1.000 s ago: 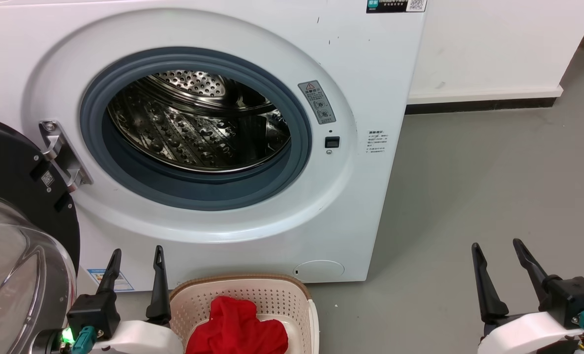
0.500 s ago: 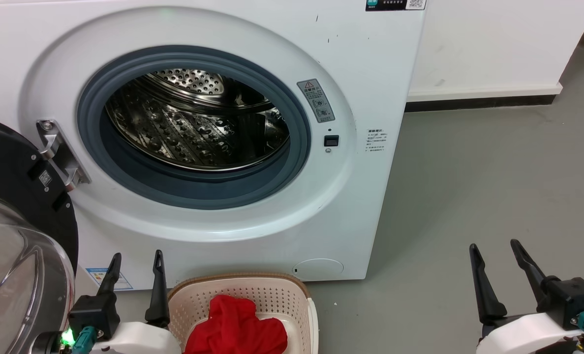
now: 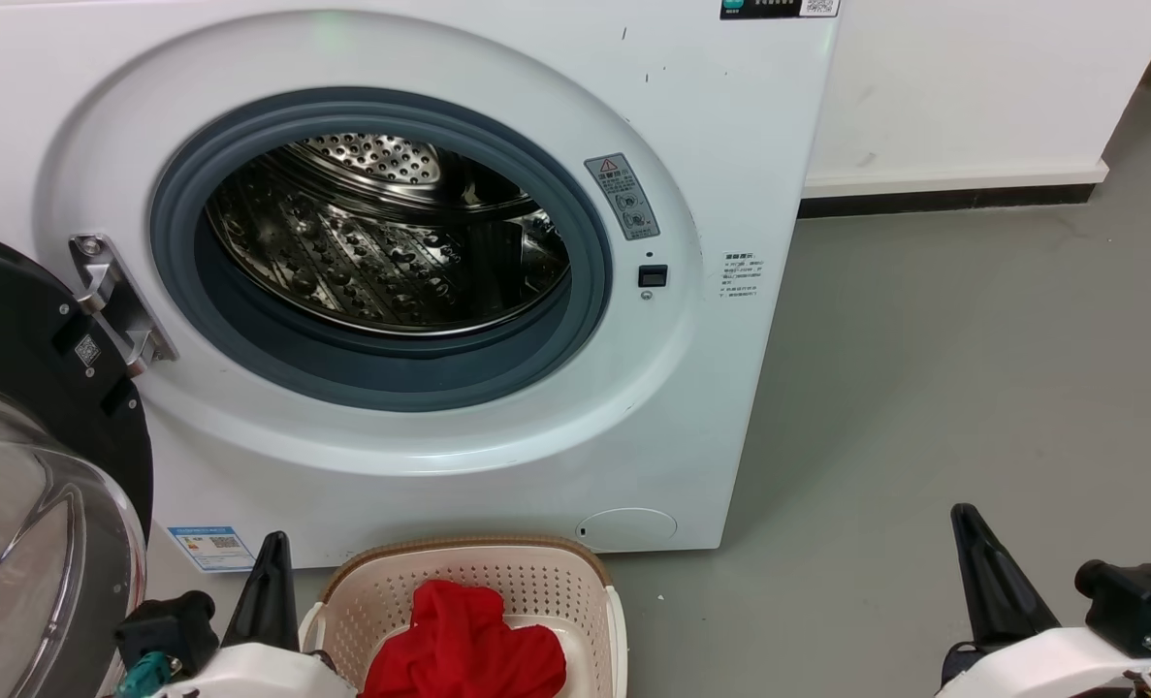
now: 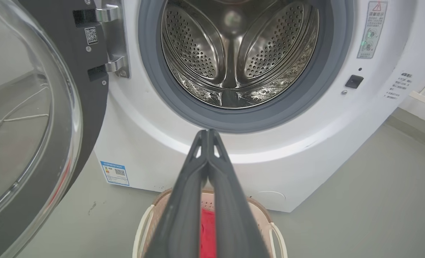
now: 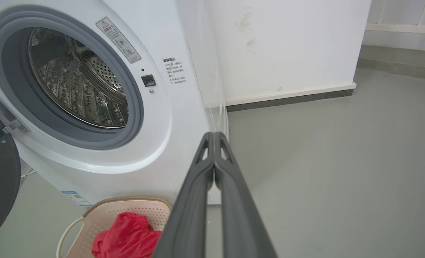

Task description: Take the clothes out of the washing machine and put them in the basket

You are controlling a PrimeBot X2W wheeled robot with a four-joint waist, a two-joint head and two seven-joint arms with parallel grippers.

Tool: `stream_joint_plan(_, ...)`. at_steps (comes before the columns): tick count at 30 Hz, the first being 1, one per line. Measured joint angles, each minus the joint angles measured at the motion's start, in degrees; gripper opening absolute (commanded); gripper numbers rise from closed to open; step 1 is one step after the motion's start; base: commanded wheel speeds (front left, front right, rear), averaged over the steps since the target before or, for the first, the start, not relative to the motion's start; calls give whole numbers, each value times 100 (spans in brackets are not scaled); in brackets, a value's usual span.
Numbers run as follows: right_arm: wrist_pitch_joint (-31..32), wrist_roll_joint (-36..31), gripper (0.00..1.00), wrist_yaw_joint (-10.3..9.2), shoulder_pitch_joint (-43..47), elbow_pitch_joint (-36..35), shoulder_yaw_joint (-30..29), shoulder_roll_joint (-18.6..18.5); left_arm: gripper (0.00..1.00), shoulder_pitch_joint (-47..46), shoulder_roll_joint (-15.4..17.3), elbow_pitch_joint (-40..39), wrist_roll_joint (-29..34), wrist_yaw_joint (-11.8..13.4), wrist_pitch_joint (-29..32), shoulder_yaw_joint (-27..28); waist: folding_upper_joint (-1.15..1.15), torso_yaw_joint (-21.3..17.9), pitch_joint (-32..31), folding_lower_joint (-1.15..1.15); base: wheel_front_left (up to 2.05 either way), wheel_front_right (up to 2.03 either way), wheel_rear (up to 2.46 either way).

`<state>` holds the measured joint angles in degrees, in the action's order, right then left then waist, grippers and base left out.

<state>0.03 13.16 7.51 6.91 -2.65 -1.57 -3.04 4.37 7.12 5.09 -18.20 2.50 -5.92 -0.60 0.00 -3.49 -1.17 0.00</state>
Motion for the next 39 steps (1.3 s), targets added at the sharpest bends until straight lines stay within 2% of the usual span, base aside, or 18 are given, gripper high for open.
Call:
stream_joint_plan(18, 52, 1991, 0, 0, -277, 405, 16, -81, 0, -227, -92, 190, -1758, -242, 278, 146, 0, 54, 20, 0, 0, 0, 0)
stream_joint_plan(39, 125, 3812, 0, -1, -577, 760, -18, -130, 0, -454, -192, 396, -3408, -455, 556, 311, 0, 116, 45, 0, 0, 0, 0)
